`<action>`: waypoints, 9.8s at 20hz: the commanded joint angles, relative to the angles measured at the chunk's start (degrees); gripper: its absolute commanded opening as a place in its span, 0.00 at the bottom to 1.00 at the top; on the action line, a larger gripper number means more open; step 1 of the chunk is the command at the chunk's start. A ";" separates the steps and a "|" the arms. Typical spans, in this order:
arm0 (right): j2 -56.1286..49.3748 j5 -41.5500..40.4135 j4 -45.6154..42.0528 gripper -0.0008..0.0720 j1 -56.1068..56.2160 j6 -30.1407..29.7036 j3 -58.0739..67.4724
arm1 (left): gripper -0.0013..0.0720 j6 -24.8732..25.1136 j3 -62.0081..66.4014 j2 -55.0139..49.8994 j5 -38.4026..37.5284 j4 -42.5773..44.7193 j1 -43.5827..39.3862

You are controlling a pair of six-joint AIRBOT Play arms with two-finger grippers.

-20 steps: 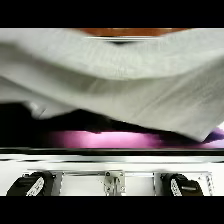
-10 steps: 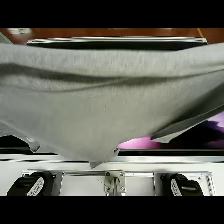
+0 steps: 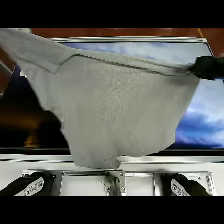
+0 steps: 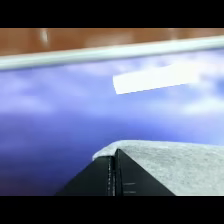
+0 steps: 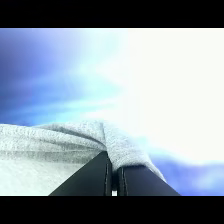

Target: Fold the shirts.

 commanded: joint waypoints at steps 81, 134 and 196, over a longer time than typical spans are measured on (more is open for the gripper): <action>14.23 -15.54 44.92 0.09 -26.45 -21.27 3.02 | 0.06 -1.88 9.81 8.94 0.09 -21.20 2.78; -39.04 -47.34 2.58 0.09 5.25 3.23 -6.29 | 0.06 -8.66 -14.36 -37.46 22.38 -6.67 -0.17; -15.74 1.36 10.60 0.94 -19.74 -14.62 -45.77 | 0.06 7.26 -79.60 -2.43 -3.13 -27.28 10.47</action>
